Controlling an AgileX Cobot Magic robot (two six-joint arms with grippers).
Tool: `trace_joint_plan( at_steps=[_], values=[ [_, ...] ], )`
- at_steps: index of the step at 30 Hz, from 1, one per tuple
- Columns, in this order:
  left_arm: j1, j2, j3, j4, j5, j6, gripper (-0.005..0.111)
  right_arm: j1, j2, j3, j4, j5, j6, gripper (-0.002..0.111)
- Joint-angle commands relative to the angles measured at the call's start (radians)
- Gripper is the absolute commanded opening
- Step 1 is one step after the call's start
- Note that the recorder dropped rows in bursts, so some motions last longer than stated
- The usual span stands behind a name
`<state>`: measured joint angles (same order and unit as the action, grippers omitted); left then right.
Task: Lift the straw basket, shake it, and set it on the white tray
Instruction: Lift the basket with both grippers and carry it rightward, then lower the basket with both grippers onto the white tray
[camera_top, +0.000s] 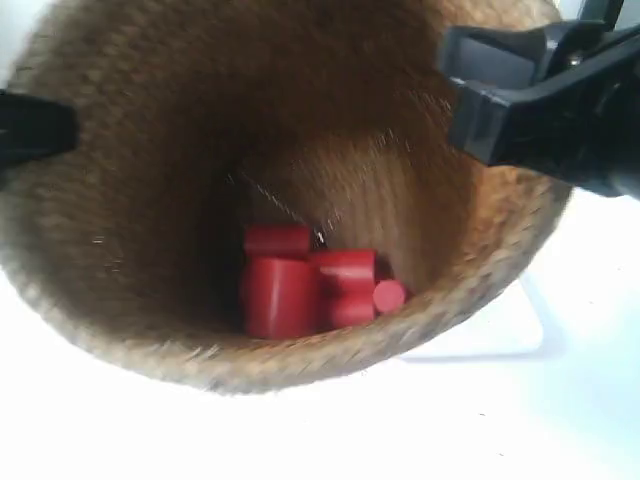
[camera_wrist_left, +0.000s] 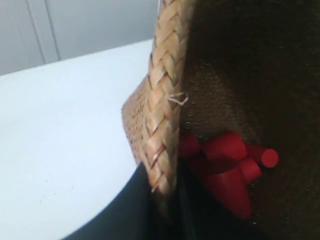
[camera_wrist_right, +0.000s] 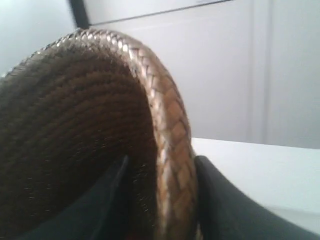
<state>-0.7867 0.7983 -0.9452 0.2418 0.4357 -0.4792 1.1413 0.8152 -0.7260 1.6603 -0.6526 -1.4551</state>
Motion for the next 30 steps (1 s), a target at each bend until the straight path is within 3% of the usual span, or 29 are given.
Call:
trace_joint_plan(
  at_steps=[1,9,14,18,20,30],
  values=[
    [-0.002,0.175,-0.146,0.083,0.103,-0.010,0.000,0.004,0.006,-0.023,0.084,-0.199,-0.190,0.000],
    [-0.002,0.463,-0.429,0.110,0.197,0.053,0.000,0.004,0.016,-0.153,0.084,-0.569,-0.336,0.000],
    [-0.002,0.601,-0.586,0.105,0.319,0.113,0.000,-0.076,0.016,-0.156,0.084,-0.569,-0.347,0.000],
    [-0.002,0.665,-0.628,0.101,0.309,0.137,0.000,-0.143,0.025,-0.142,0.084,-0.562,-0.328,0.000],
    [0.008,0.684,-0.630,0.098,0.271,0.145,0.000,-0.183,0.044,-0.112,0.084,-0.472,-0.282,0.000],
    [0.101,0.766,-0.634,-0.028,0.179,0.206,0.000,-0.549,0.326,-0.087,0.084,-0.210,-0.270,0.000]
  ],
)
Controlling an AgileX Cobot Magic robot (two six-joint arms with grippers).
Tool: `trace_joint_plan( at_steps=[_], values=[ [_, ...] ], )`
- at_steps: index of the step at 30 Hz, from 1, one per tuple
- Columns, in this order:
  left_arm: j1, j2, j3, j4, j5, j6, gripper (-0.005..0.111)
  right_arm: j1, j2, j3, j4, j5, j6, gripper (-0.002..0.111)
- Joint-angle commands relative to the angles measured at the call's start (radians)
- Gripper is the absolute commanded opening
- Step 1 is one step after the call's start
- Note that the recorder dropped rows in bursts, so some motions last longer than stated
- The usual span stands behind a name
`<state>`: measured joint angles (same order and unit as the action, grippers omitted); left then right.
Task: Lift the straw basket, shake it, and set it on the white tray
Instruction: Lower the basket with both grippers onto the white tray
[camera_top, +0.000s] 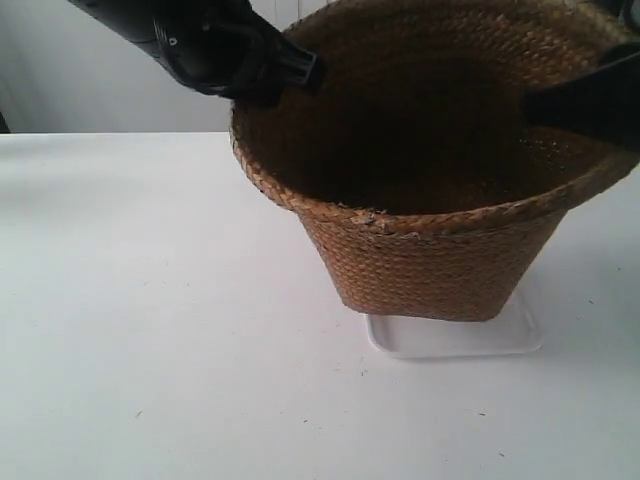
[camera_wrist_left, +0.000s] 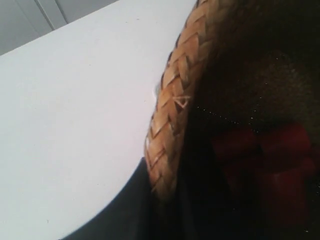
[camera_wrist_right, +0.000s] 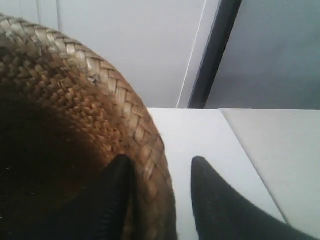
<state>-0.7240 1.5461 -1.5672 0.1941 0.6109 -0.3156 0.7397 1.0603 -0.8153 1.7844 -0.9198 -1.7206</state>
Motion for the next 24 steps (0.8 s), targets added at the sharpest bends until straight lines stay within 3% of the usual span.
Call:
trace_joint_plan(
  at_steps=[1,6,10,24],
  values=[
    [0.045,0.028,-0.017,0.000,0.002,0.061,0.000,-0.181,0.098,0.002,-0.040,0.079,-0.005,0.000],
    [0.064,0.096,-0.083,-0.137,0.000,0.191,0.000,-0.358,0.143,0.002,-0.040,0.159,0.000,0.000],
    [0.064,0.181,-0.163,-0.142,0.047,0.191,0.000,-0.422,0.141,0.002,-0.040,0.181,0.000,0.000],
    [0.064,0.251,-0.167,-0.159,0.006,0.196,0.000,-0.461,0.243,0.002,-0.040,0.253,0.025,0.002]
  ],
)
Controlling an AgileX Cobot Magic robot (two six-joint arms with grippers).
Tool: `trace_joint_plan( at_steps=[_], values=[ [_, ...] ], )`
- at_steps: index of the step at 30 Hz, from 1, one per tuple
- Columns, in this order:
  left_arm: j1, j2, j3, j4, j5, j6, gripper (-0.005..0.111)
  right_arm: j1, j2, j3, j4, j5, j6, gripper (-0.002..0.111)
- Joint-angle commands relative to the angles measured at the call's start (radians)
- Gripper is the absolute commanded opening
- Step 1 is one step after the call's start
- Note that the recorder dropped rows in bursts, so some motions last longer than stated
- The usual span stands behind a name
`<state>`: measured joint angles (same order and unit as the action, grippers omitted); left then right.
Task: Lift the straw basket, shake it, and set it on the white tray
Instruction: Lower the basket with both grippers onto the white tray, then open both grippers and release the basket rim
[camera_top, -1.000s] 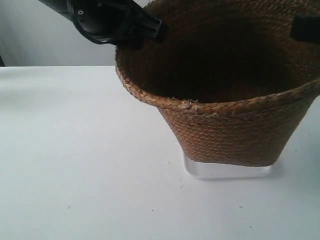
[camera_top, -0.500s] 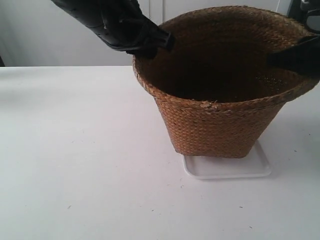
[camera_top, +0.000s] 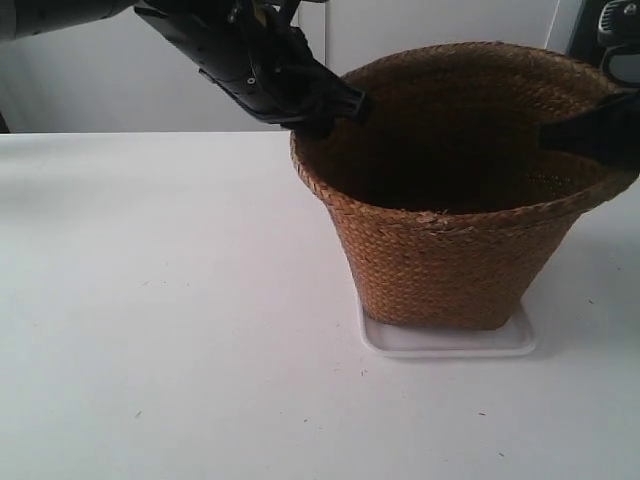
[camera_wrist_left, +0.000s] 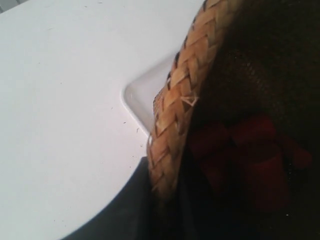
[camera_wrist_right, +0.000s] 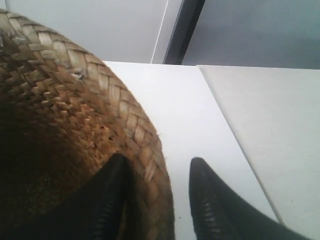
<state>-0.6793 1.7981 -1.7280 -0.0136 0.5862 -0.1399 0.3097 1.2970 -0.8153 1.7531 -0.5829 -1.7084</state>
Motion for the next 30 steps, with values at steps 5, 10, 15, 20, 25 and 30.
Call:
trace_joint_plan(
  at_steps=[5,10,15,20,25,30],
  values=[
    [0.019,0.001,-0.006,0.037,0.030,0.020,0.007,-0.031,-0.019,0.002,-0.009,-0.019,0.009,0.037],
    [0.019,0.001,-0.006,0.014,0.032,0.020,0.033,-0.031,-0.019,0.002,-0.009,-0.015,0.009,0.081],
    [0.019,0.001,-0.006,0.014,0.036,0.020,0.060,-0.031,-0.019,0.000,-0.009,-0.012,0.011,0.092],
    [0.019,-0.001,-0.006,0.014,0.032,0.020,0.071,-0.031,-0.023,-0.003,-0.009,0.021,0.011,0.092],
    [0.019,-0.010,-0.014,0.014,-0.001,0.022,0.071,-0.031,-0.029,-0.017,-0.009,0.117,0.011,0.092],
    [0.019,-0.009,-0.067,0.006,0.008,0.022,0.071,-0.031,-0.029,-0.033,-0.012,0.140,0.016,0.092]
  ],
)
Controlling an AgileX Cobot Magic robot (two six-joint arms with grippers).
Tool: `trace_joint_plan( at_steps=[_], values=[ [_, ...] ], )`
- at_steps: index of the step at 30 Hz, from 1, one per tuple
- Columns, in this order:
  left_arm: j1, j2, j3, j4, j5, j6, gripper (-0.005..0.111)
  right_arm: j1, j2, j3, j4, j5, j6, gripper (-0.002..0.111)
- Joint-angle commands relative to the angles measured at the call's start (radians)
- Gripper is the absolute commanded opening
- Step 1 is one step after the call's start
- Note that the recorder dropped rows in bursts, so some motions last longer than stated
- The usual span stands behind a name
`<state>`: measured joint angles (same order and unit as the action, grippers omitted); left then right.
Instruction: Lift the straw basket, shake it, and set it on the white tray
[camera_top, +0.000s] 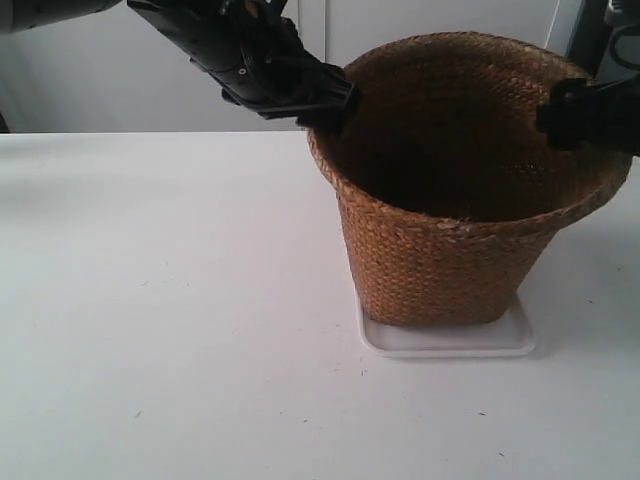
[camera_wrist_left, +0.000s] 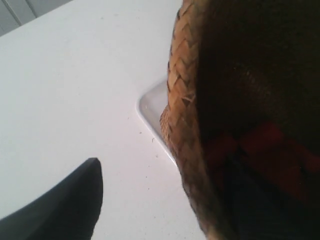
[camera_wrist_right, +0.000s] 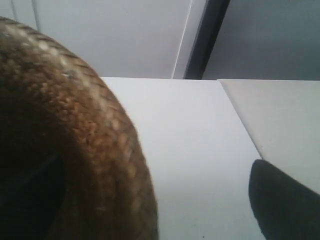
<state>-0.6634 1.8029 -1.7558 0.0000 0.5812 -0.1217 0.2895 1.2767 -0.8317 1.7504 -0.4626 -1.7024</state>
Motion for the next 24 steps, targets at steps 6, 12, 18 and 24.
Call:
trace_joint_plan(
  at_steps=[6,12,18,24],
  values=[
    [0.004,-0.018,-0.085,-0.015,0.018,0.040,0.071,-0.010,-0.012,-0.028,-0.113,0.020,0.125,0.092],
    [0.004,-0.093,-0.096,0.171,0.026,-0.012,0.071,-0.010,-0.092,-0.028,-0.243,-0.031,0.277,0.092],
    [0.004,-0.233,-0.088,0.367,0.087,-0.170,0.071,-0.010,-0.280,-0.028,-0.230,-0.149,0.330,0.092],
    [-0.010,-0.423,0.033,0.347,0.051,-0.194,0.071,-0.010,-0.533,0.031,-0.135,-0.092,0.330,0.092]
  ],
)
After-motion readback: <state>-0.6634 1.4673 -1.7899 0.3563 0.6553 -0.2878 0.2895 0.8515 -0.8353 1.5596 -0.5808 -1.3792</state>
